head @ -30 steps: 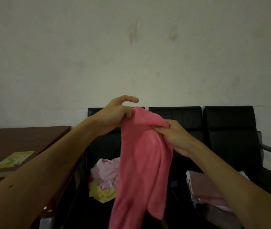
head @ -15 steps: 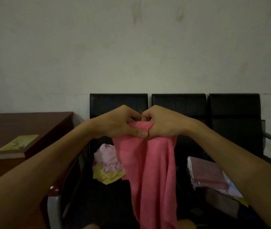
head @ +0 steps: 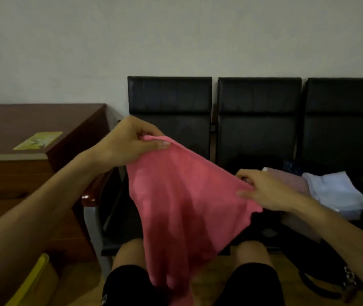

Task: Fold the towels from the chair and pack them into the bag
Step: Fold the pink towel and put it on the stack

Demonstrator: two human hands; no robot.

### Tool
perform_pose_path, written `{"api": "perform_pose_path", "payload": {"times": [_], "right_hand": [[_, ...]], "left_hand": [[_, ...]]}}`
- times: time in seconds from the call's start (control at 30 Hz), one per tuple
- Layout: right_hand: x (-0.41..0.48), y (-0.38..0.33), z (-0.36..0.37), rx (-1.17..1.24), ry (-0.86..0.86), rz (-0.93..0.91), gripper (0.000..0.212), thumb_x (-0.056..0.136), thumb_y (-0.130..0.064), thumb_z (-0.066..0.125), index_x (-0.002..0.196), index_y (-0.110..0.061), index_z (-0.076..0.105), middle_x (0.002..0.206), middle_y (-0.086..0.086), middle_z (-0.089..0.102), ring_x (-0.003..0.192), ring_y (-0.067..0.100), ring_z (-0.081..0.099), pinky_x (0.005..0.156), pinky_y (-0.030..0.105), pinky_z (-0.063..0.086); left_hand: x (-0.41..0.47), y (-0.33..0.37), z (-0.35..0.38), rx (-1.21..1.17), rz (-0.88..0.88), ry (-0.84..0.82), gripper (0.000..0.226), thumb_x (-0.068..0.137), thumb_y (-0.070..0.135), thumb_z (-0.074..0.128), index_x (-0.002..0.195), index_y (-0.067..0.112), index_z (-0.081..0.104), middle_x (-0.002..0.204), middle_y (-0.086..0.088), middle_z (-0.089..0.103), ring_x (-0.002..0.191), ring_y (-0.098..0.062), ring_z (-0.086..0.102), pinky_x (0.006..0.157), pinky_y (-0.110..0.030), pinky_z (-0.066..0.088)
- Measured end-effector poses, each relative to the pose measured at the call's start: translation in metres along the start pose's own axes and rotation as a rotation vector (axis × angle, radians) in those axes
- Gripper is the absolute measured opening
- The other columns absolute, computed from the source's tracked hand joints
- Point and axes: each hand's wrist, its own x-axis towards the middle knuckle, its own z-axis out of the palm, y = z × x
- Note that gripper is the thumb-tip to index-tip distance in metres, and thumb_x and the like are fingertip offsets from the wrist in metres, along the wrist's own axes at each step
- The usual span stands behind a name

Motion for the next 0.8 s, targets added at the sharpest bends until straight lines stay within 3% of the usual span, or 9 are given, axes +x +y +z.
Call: {"api": "perform_pose_path", "payload": {"times": [0.1, 0.17, 0.27, 0.33, 0.47, 0.63, 0.7, 0.8], "right_hand": [[-0.006, 0.002, -0.023, 0.231, 0.203, -0.014, 0.009, 0.084, -0.007, 0.075, 0.086, -0.016, 0.073, 0.083, -0.001, 0.074, 0.078, 0.009, 0.068, 0.066, 0.017, 0.05], [-0.014, -0.009, -0.04, 0.539, 0.329, -0.039, 0.013, 0.076, -0.003, 0.077, 0.087, -0.011, 0.075, 0.082, 0.0, 0.075, 0.076, 0.008, 0.068, 0.068, 0.018, 0.055], [-0.017, -0.019, -0.051, 0.838, 0.425, -0.047, 0.024, 0.062, -0.028, 0.078, 0.084, -0.02, 0.079, 0.085, -0.001, 0.076, 0.083, 0.009, 0.07, 0.078, 0.022, 0.058], [-0.014, -0.022, -0.042, 0.951, 0.444, -0.017, 0.021, 0.065, -0.032, 0.076, 0.083, -0.021, 0.08, 0.083, -0.004, 0.076, 0.081, 0.005, 0.07, 0.074, 0.019, 0.057], [-0.003, -0.012, -0.011, 0.955, 0.552, 0.148, 0.01, 0.092, -0.022, 0.064, 0.088, -0.017, 0.072, 0.079, -0.005, 0.075, 0.076, 0.007, 0.069, 0.071, 0.022, 0.058], [0.0, 0.003, 0.04, 1.056, 0.581, 0.299, 0.009, 0.093, -0.022, 0.064, 0.09, -0.016, 0.071, 0.078, -0.005, 0.075, 0.076, 0.006, 0.069, 0.065, 0.02, 0.055], [-0.006, 0.011, 0.062, 1.094, 0.563, 0.361, 0.013, 0.092, -0.023, 0.065, 0.097, -0.015, 0.073, 0.088, 0.001, 0.076, 0.085, 0.011, 0.071, 0.067, 0.022, 0.055], [-0.011, 0.016, 0.076, 1.088, 0.596, 0.446, 0.011, 0.093, -0.02, 0.064, 0.089, -0.014, 0.072, 0.076, -0.002, 0.073, 0.073, 0.006, 0.068, 0.059, 0.017, 0.054]], "left_hand": [[-0.009, -0.02, -0.003, -0.036, -0.083, 0.01, 0.004, 0.079, 0.026, 0.077, 0.079, 0.023, 0.08, 0.076, 0.004, 0.076, 0.07, -0.011, 0.073, 0.063, -0.021, 0.057], [-0.014, -0.034, -0.005, -0.069, -0.127, 0.005, 0.022, 0.067, 0.046, 0.08, 0.073, 0.025, 0.08, 0.074, 0.001, 0.076, 0.067, -0.013, 0.072, 0.058, -0.02, 0.056], [-0.023, -0.056, -0.011, -0.168, -0.181, -0.066, 0.059, 0.047, 0.074, 0.082, 0.074, 0.02, 0.08, 0.073, -0.005, 0.074, 0.066, -0.016, 0.072, 0.056, -0.019, 0.054], [-0.029, -0.072, -0.008, -0.237, -0.232, -0.16, 0.065, 0.043, 0.072, 0.085, 0.076, 0.016, 0.08, 0.077, -0.008, 0.075, 0.071, -0.019, 0.073, 0.06, -0.02, 0.056], [-0.044, -0.107, 0.007, -0.398, -0.338, -0.353, 0.053, 0.05, 0.055, 0.092, 0.082, 0.015, 0.081, 0.088, -0.012, 0.076, 0.086, -0.025, 0.074, 0.072, -0.026, 0.059], [-0.068, -0.148, 0.031, -0.592, -0.436, -0.441, 0.047, 0.061, 0.039, 0.093, 0.087, 0.003, 0.076, 0.089, -0.018, 0.071, 0.086, -0.029, 0.07, 0.076, -0.033, 0.06], [-0.082, -0.161, 0.044, -0.574, -0.483, -0.5, 0.04, 0.061, 0.037, 0.093, 0.084, 0.007, 0.077, 0.086, -0.014, 0.072, 0.083, -0.025, 0.07, 0.074, -0.03, 0.058], [-0.09, -0.177, 0.056, -0.412, -0.557, -0.508, 0.028, 0.069, 0.031, 0.089, 0.086, 0.011, 0.078, 0.093, -0.015, 0.074, 0.091, -0.031, 0.071, 0.081, -0.038, 0.059]]}}
